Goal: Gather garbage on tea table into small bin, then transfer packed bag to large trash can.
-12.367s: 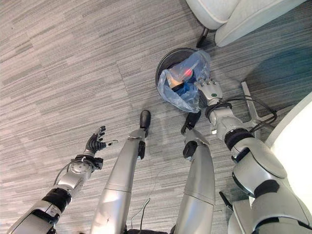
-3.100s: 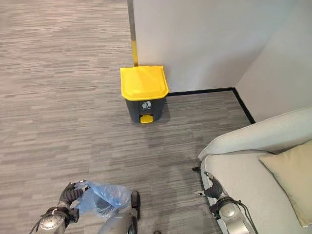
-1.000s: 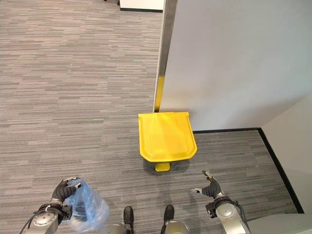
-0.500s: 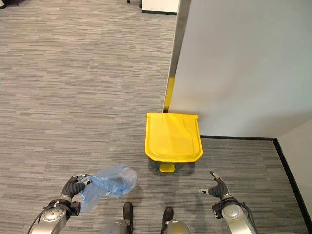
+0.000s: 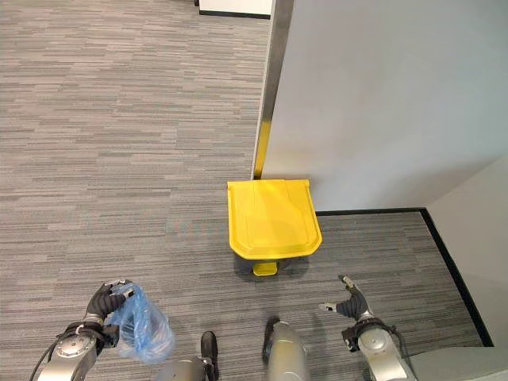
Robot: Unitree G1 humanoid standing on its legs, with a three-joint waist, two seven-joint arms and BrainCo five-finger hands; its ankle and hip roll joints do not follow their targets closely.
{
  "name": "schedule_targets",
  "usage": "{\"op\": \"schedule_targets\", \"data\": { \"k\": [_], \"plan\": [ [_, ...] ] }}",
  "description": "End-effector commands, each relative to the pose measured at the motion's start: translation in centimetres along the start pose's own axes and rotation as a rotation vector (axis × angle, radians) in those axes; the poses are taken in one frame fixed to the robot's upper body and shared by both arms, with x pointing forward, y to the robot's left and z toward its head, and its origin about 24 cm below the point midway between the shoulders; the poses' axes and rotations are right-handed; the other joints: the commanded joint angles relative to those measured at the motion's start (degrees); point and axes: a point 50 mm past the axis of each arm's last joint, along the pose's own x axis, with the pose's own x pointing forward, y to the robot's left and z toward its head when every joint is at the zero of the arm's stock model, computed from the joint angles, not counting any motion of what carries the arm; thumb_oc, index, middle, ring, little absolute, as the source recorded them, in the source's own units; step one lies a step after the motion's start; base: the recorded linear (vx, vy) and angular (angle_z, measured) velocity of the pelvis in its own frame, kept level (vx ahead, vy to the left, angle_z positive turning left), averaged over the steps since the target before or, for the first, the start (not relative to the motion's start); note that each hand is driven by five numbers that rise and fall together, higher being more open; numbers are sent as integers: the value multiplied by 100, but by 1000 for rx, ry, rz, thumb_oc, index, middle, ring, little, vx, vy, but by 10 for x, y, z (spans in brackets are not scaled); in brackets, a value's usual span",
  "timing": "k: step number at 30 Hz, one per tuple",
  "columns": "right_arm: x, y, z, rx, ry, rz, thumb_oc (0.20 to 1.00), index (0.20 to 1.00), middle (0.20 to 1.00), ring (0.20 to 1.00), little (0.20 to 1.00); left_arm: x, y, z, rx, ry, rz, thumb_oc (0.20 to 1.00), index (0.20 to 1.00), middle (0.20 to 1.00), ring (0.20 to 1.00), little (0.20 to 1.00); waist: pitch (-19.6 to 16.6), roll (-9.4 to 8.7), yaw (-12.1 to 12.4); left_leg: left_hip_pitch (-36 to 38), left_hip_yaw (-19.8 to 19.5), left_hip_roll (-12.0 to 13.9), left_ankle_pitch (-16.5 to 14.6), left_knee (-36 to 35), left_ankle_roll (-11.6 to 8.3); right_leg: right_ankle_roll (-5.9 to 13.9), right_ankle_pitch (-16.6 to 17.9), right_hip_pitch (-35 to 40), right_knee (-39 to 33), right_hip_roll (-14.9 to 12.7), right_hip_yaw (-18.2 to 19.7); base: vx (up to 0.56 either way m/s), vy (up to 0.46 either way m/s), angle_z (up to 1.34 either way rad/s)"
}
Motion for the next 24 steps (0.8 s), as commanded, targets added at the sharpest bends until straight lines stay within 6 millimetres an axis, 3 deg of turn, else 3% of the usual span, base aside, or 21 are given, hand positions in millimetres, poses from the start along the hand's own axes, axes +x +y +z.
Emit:
{"op": "schedule_targets", "data": {
  "k": [1,3,4,6,8,9,10,12,14,20,24],
  "plan": [
    [6,-22,9,27,-28,-82,1000,1000,1000,1000,1000,4,13,31,27,-146,38,200,200,200,200,200,63,84,-263,1002,-314,-136,-1239,600,-458,-30,947,231,-1202,273,-250,372,-27,66],
    [6,-23,5,26,-12,-87,1000,1000,1000,1000,1000,9,14,37,26,-160,50,200,200,200,200,200,16,-18,-390,1182,-525,-253,-1525,771,-467,-11,1059,1,-1688,332,-320,380,-53,63],
    [6,-24,5,26,-12,-88,1000,1000,1000,1000,1000,9,14,36,25,-160,50,200,200,200,200,200,23,23,-377,1187,-516,-209,-1568,801,-472,-11,1045,20,-1689,374,-335,396,-66,23],
    [4,-27,0,41,-2,-100,1000,1000,1000,1000,1000,13,10,42,24,-178,42,200,200,200,200,200,-15,-60,-512,1291,-755,-301,-1748,982,-477,-1,1188,-111,-1539,384,6,355,-96,26],
    [-3,-31,-11,62,36,-113,1000,1000,1000,1000,1000,14,9,47,40,-193,30,200,200,200,200,200,-151,-170,-610,1398,-966,-324,-2112,1228,-518,-123,1365,98,-1573,338,382,351,-135,118],
    [-3,-31,-11,62,36,-113,1000,1000,1000,1000,1000,14,9,47,40,-193,29,200,200,200,200,200,-151,-167,-610,1394,-966,-322,-2116,1234,-519,-123,1365,98,-1574,340,380,522,-284,134],
    [-3,-39,-16,69,53,-141,1000,1000,1000,1000,1000,14,9,44,22,-185,35,200,200,200,200,200,-273,-113,-731,1430,-935,17,-2050,1717,-675,-205,1437,103,-1094,371,332,385,-219,69],
    [-3,-43,-18,89,64,-161,1000,1000,1000,1000,1000,14,7,42,2,-178,39,200,200,200,200,200,-294,-45,-780,1408,-932,118,-1980,1818,-694,-204,1383,96,-965,393,264,279,-152,15],
    [-3,-52,-17,178,46,-208,1000,1000,1000,1000,1000,15,13,43,-23,-185,68,200,200,200,200,200,-345,138,-905,1580,-988,264,-1857,1324,-702,-191,1315,-213,-711,496,246,103,-52,17],
    [5,-60,-1,169,-7,-232,1000,1000,1000,1000,1000,18,15,46,-37,-191,84,200,200,200,200,200,-319,281,-870,1596,-874,235,-1975,884,-651,-152,1338,-678,-561,536,249,-24,31,-2],
    [8,-56,10,147,-48,-205,1000,1000,1000,1000,1000,16,13,44,-22,-189,73,200,200,200,200,200,-333,230,-812,1680,-733,145,-2091,743,-594,-45,1480,-678,-675,541,309,-61,40,-14]
  ]
}}
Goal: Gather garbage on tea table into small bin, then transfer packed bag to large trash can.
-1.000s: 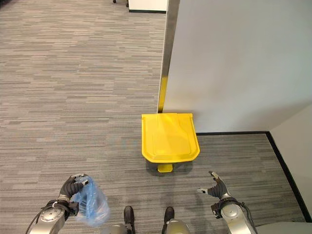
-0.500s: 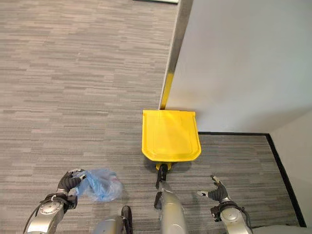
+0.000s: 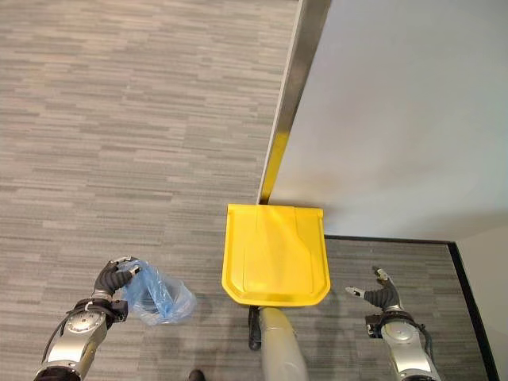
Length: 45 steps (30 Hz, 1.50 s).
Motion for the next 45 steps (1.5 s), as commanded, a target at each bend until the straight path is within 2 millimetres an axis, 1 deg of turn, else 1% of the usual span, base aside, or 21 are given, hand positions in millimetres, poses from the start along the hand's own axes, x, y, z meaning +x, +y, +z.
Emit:
{"op": "schedule_targets", "data": {
  "k": [1,5,7,10,12,13,14,15,17,19,21,23,25,28,31,34,37,39,41,43,45],
  "plan": [
    [2,-7,14,-17,-73,-22,1000,1000,1000,1000,1000,0,14,17,12,-102,27,200,200,200,200,200,-30,-4,26,937,97,-277,-549,-122,207,723,1019,-80,-1669,-21,71,-64,17,-4],
    [-1,1,8,-47,-51,14,1000,1000,1000,1000,1000,0,11,18,21,-103,13,200,200,200,200,200,-18,-177,41,1081,106,-353,-692,20,245,772,1180,308,-2044,-127,60,-51,8,-11],
    [-2,10,10,-53,-58,43,1000,1000,1000,1000,1000,0,12,19,34,-101,14,200,200,200,200,200,137,-407,152,921,38,-642,-726,265,358,856,1327,623,-2546,-186,29,-147,15,-1],
    [-2,15,10,-50,-58,61,1000,1000,1000,1000,1000,-1,14,17,45,-96,18,200,200,200,200,200,221,-471,233,852,48,-820,-607,197,419,901,1320,737,-2778,-184,-91,-180,46,-9],
    [-2,23,9,-72,-53,105,1000,1000,1000,1000,1000,-5,18,14,38,-92,27,200,200,200,200,200,348,-357,367,668,279,-846,-244,17,506,856,932,693,-1769,-249,-346,-232,80,-32],
    [-2,23,9,-72,-54,106,1000,1000,1000,1000,1000,-5,18,14,38,-92,27,200,200,200,200,200,339,-385,358,656,274,-875,-221,8,510,855,931,669,-1753,-279,-334,-235,69,-74],
    [-4,24,6,-70,-49,116,1000,1000,1000,1000,1000,-8,19,9,41,-75,26,200,200,200,200,200,324,-201,453,430,362,-777,18,-81,600,642,466,695,-288,-229,-130,-171,37,-88],
    [-4,25,6,-70,-49,116,1000,1000,1000,1000,1000,-8,19,9,41,-75,26,200,200,200,200,200,300,-226,453,403,366,-803,39,-88,602,640,467,653,-269,-251,-111,-206,41,-63],
    [-4,22,6,-75,-50,106,1000,1000,1000,1000,1000,-12,22,6,54,-63,37,200,200,200,200,200,282,-54,521,283,419,-666,123,-89,589,479,191,703,380,-322,40,-16,-60,-6],
    [-5,22,3,-71,-41,104,1000,1000,1000,1000,1000,-12,21,6,36,-63,35,200,200,200,200,200,107,-113,547,194,450,-635,139,-121,439,339,-285,1319,-599,-186,14,130,-152,-28],
    [-7,19,1,-76,-36,94,1000,1000,1000,1000,1000,-12,17,2,19,-51,21,200,200,200,200,200,-87,-98,508,153,657,-248,388,273,157,283,-328,1565,-998,74,66,253,-204,-41],
    [-7,17,0,-70,-34,86,1000,1000,1000,1000,1000,-13,16,1,17,-47,19,200,200,200,200,200,-124,-133,481,92,701,-176,485,488,119,252,-285,1706,-1221,81,38,130,-136,-19],
    [-7,10,-5,-75,-13,63,1000,1000,1000,1000,1000,-10,11,2,-1,-49,8,200,200,200,200,200,-155,-172,443,-131,744,52,799,635,59,182,-334,2023,-1640,135,52,36,-48,14],
    [-6,5,-4,-74,-18,39,1000,1000,1000,1000,1000,-8,8,5,2,-58,2,200,200,200,200,200,-181,-265,466,-421,706,153,738,304,56,183,-282,2167,-1912,54,88,-14,35,0],
    [-6,4,-3,-74,-21,38,1000,1000,1000,1000,1000,-7,8,9,2,-72,1,200,200,200,200,200,-143,-339,560,-596,315,56,809,161,-61,182,-148,2277,-2113,81,252,-47,101,2],
    [-4,11,-2,-81,-18,63,1000,1000,1000,1000,1000,-11,10,4,6,-59,6,200,200,200,200,200,-195,-332,579,-398,-44,-352,821,-293,59,330,234,2186,-2292,94,583,-89,246,-46],
    [-4,20,-4,-93,-4,95,1000,1000,1000,1000,1000,-9,15,8,25,-69,15,200,200,200,200,200,-123,-334,565,-337,46,-485,981,-572,206,533,596,1907,-2211,20,681,-214,203,-75],
    [-2,27,-1,-93,-5,113,1000,1000,1000,1000,1000,-7,19,12,24,-83,27,200,200,200,200,200,-16,-272,604,-513,116,-456,1137,-551,271,538,401,1763,-1892,85,618,-250,88,-30],
    [-2,30,-2,-81,-3,119,1000,1000,1000,1000,1000,-8,24,13,37,-85,41,200,200,200,200,200,-13,-169,743,-637,262,-401,1270,-640,298,417,-145,2044,-1417,143,493,-215,69,-34],
    [-2,29,-2,-79,-9,117,1000,1000,1000,1000,1000,-9,24,12,37,-83,40,200,200,200,200,200,-40,-176,786,-640,269,-403,1302,-676,277,380,-142,2084,-1432,117,438,-61,-15,-12],
    [-3,29,-4,-80,-1,114,1000,1000,1000,1000,1000,-11,22,7,31,-65,39,200,200,200,200,200,-153,-261,857,-654,265,-425,1304,-631,237,275,-218,2399,-1959,189,514,56,-114,-14]
  ]
}}
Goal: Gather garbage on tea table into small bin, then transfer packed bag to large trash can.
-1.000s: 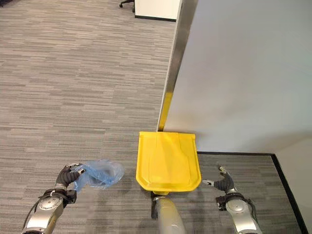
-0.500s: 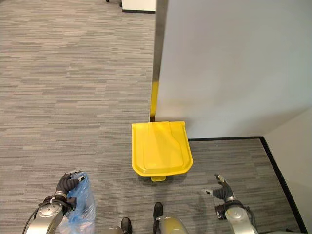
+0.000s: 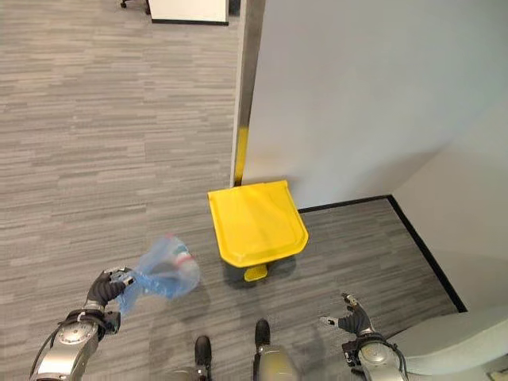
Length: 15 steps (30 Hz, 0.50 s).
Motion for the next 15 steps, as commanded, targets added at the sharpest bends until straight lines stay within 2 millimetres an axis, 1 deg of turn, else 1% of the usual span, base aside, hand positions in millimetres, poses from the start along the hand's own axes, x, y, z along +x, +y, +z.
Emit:
{"op": "schedule_targets", "data": {
  "k": [1,3,5,9,15],
  "plan": [
    [9,-20,27,-30,-107,-61,1000,1000,1000,1000,1000,-2,13,13,-12,-84,37,200,200,200,200,200,-116,-140,151,340,25,199,-947,520,-394,-32,311,189,-823,181,25,71,-98,-7],
    [8,-23,29,-28,-117,-66,1000,1000,1000,1000,1000,-5,11,8,-24,-73,29,200,200,200,200,200,-186,-150,156,395,70,207,-1007,516,-393,-51,363,350,-1144,208,72,64,-58,-2],
    [6,-26,28,-27,-116,-73,1000,1000,1000,1000,1000,-7,8,5,-27,-61,18,200,200,200,200,200,-202,-133,136,448,82,221,-1028,527,-408,-64,374,459,-1287,227,50,64,-56,10],
    [5,-29,28,-37,-118,-78,1000,1000,1000,1000,1000,-9,4,0,-33,-42,5,200,200,200,200,200,-217,-86,117,558,55,237,-1059,497,-416,-100,338,583,-1375,251,12,77,-22,14],
    [6,-28,32,-45,-132,-72,1000,1000,1000,1000,1000,-9,5,1,-28,-44,8,200,200,200,200,200,-161,-96,143,522,-39,176,-1169,622,-375,-96,271,532,-1267,236,51,48,28,2]
  ]
}}
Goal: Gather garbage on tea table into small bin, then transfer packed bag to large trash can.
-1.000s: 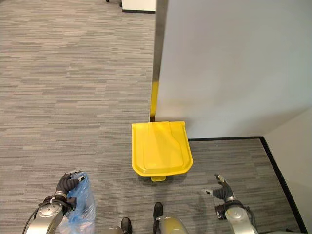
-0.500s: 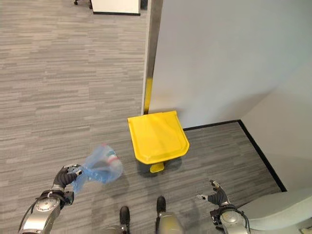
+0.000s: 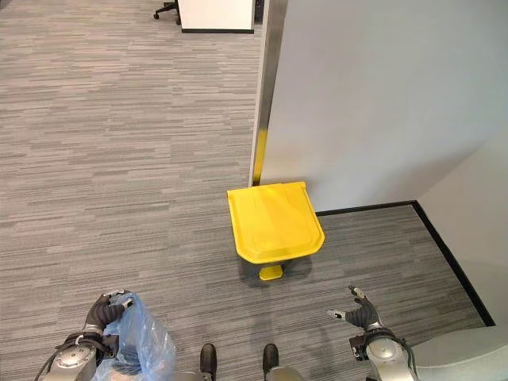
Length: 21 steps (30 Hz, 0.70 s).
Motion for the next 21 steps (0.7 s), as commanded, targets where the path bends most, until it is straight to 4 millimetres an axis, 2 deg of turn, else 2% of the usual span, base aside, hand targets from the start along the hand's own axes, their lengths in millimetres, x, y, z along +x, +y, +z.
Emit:
{"op": "schedule_targets", "data": {
  "k": [1,7,8,9,10,12,14,16,18,19,20,21],
  "plan": [
    [8,-9,21,-26,-86,-28,1000,1000,1000,1000,1000,9,14,37,-2,-161,38,200,200,200,200,200,-28,-181,61,153,-130,-60,-978,577,-252,74,-346,-110,56,148,-41,101,121,-11],
    [9,-3,26,-27,-96,-7,1000,1000,1000,1000,1000,9,18,38,13,-161,46,200,200,200,200,200,22,-115,72,101,-128,-161,-1061,624,-138,186,-399,-397,560,120,27,75,93,-9],
    [10,1,28,-33,-104,6,1000,1000,1000,1000,1000,9,22,37,14,-157,65,200,200,200,200,200,25,-71,111,151,-31,-139,-1091,573,-115,242,-397,-522,777,84,-129,66,68,-25],
    [10,1,28,-34,-104,6,1000,1000,1000,1000,1000,9,23,37,14,-158,65,200,200,200,200,200,23,-73,114,150,-26,-140,-1091,571,-115,243,-404,-533,792,82,-124,69,58,-35],
    [11,2,30,-38,-110,12,1000,1000,1000,1000,1000,8,26,35,8,-152,81,200,200,200,200,200,34,-44,159,208,85,-109,-1105,514,-128,301,-354,-627,915,-33,-396,55,7,-35],
    [12,6,33,-48,-117,28,1000,1000,1000,1000,1000,7,28,33,5,-143,89,200,200,200,200,200,17,-15,177,389,263,-39,-1092,336,-172,320,-218,-719,824,-235,-813,142,-39,-44],
    [12,4,33,-52,-116,24,1000,1000,1000,1000,1000,7,29,32,0,-139,93,200,200,200,200,200,11,20,134,501,261,11,-1070,286,-216,330,-127,-811,643,-279,-896,179,-86,-53],
    [10,0,30,-44,-114,11,1000,1000,1000,1000,1000,8,26,35,-5,-156,87,200,200,200,200,200,51,-20,48,603,163,36,-1142,390,-296,328,-82,-830,423,-303,-715,197,-157,-2],
    [9,1,26,-43,-100,13,1000,1000,1000,1000,1000,8,26,35,4,-154,84,200,200,200,200,200,13,-59,30,659,143,93,-1176,405,-374,276,-92,-754,334,-287,-707,140,-156,36],
    [9,0,23,-41,-89,8,1000,1000,1000,1000,1000,8,26,35,-1,-155,84,200,200,200,200,200,-39,-83,40,672,119,174,-1131,477,-456,244,-69,-673,285,-242,-710,144,-295,40],
    [9,-2,23,-28,-92,-2,1000,1000,1000,1000,1000,11,21,38,-8,-164,69,200,200,200,200,200,-33,-165,31,399,108,313,-920,1002,-593,162,-56,-557,200,-177,-714,86,-230,30],
    [9,-2,23,-28,-92,-2,1000,1000,1000,1000,1000,11,21,38,-8,-164,69,200,200,200,200,200,-38,-161,21,368,94,319,-935,1041,-598,157,-52,-562,193,-173,-727,36,-217,49]
  ]
}}
